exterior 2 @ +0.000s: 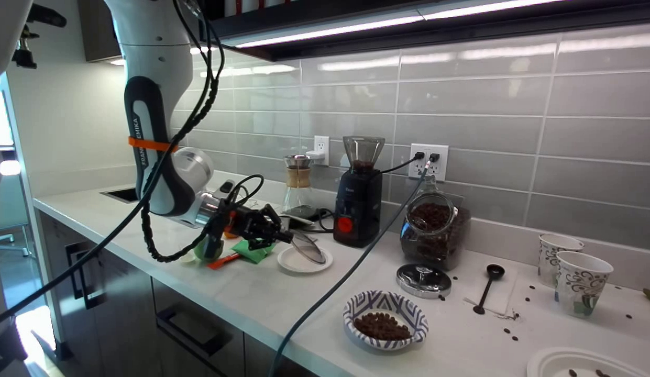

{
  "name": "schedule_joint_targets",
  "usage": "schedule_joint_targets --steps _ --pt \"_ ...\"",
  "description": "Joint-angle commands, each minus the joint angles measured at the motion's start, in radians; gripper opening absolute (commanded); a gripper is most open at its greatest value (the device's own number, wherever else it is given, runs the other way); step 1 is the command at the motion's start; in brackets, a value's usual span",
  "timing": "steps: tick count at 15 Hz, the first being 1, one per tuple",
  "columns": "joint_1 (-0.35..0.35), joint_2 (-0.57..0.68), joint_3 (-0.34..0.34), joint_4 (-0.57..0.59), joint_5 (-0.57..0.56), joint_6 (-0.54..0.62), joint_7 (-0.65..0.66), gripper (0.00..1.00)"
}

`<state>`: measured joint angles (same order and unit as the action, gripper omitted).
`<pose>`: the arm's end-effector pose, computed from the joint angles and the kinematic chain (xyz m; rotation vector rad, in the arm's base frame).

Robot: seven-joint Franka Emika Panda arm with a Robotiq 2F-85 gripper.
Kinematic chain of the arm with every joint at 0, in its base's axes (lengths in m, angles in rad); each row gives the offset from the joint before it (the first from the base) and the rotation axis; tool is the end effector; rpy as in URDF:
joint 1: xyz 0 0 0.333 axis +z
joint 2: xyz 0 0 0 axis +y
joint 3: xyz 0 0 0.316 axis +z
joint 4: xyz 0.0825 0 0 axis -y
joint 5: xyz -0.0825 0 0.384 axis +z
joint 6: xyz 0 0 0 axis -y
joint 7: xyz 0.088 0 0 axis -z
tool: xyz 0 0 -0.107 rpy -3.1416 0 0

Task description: Pick up the clear lid on the white plate and put it on the black machine

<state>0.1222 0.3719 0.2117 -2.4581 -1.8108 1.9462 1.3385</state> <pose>0.4354 0.0903 0.1457 1.8863 0.5378 0.5268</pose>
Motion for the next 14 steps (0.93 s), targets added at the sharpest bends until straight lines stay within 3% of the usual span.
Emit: schedule_joint_targets --steps 1,8,14 --pt "0.026 -0.040 0.015 -0.035 0.005 -0.061 0.029 0.02" --pt "0.054 -0.071 0.035 -0.059 0.008 -0.132 0.037 0.03" --pt "0.110 -0.232 0.086 -0.169 0.019 -0.290 0.017 0.03"
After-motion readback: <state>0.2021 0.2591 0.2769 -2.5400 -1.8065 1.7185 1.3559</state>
